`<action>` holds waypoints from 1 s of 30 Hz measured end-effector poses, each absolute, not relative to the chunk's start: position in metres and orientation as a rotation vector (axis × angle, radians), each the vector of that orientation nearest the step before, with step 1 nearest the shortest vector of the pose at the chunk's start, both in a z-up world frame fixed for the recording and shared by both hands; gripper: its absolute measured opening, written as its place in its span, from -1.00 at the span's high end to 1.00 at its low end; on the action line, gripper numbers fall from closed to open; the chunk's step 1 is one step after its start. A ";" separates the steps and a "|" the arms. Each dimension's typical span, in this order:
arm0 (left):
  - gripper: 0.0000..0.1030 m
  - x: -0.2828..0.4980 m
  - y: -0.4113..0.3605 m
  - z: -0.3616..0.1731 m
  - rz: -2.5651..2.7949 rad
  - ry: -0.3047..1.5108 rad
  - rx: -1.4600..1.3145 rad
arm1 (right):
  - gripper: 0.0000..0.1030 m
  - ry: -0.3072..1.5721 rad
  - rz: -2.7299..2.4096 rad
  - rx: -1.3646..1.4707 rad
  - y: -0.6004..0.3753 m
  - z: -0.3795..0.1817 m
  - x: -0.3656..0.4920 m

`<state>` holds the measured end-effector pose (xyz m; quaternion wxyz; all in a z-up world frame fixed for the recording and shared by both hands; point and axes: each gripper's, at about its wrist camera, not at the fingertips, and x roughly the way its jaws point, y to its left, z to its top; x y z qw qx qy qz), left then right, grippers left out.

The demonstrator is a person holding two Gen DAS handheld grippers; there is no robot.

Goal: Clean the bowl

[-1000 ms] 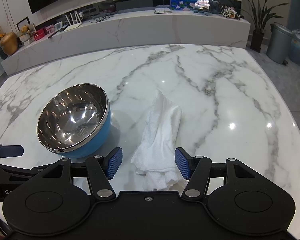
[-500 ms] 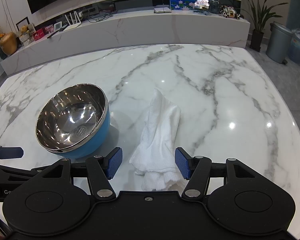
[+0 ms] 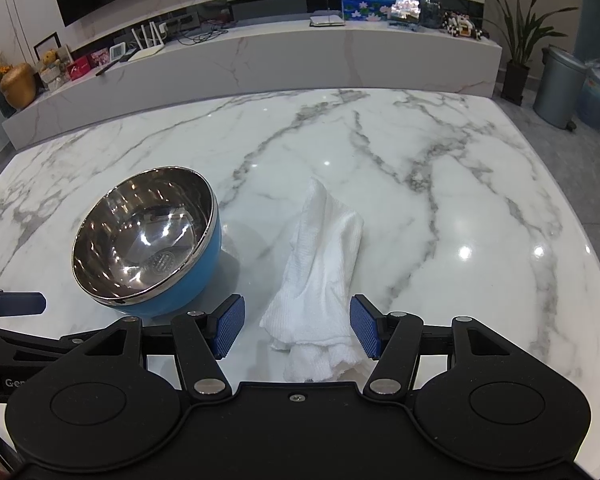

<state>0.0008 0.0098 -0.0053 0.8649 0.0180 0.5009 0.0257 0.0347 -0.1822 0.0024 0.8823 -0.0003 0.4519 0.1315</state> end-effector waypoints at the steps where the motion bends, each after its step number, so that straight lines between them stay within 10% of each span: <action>1: -0.80 0.001 0.010 -0.005 0.053 1.049 0.038 | -0.10 0.941 0.274 -0.001 -0.182 0.002 0.034; 22: -0.74 0.001 0.013 0.039 -0.009 0.855 0.005 | -0.10 0.904 0.279 -0.004 -0.176 0.011 0.039; 30: -0.31 0.012 0.024 0.042 0.039 0.851 -0.013 | -0.10 0.881 0.283 -0.008 -0.176 0.012 0.035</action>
